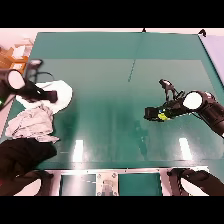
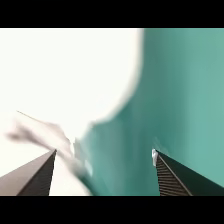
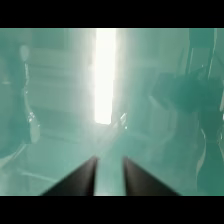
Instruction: Fold the shirts.
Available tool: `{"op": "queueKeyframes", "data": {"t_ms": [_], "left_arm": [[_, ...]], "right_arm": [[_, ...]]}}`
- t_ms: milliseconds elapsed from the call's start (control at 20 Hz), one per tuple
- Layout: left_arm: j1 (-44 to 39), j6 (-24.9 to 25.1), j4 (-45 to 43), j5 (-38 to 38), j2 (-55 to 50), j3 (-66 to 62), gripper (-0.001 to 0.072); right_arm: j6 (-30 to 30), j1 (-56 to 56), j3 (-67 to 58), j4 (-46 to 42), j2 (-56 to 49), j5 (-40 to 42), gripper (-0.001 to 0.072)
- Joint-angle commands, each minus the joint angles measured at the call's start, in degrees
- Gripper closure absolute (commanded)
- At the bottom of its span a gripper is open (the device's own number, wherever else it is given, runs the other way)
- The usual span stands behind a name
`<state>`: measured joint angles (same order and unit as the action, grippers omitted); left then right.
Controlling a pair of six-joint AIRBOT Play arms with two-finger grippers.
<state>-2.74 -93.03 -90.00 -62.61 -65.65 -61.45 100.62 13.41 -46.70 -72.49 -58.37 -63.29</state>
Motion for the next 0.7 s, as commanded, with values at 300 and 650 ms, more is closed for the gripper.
{"op": "queueKeyframes", "data": {"t_ms": [300, 650], "left_arm": [[14.99, 7.58, -4.52, 18.47, -20.92, -3.54, -0.0013], [14.97, 13.49, -0.72, 14.43, -25.59, -5.9, 0.0685]], "right_arm": [[0.02, 0.0, -0.02, 0.02, -0.02, 3.45, 0.028], [0.02, -0.02, -0.02, 0.02, -0.02, 3.45, 0.0288]]}}
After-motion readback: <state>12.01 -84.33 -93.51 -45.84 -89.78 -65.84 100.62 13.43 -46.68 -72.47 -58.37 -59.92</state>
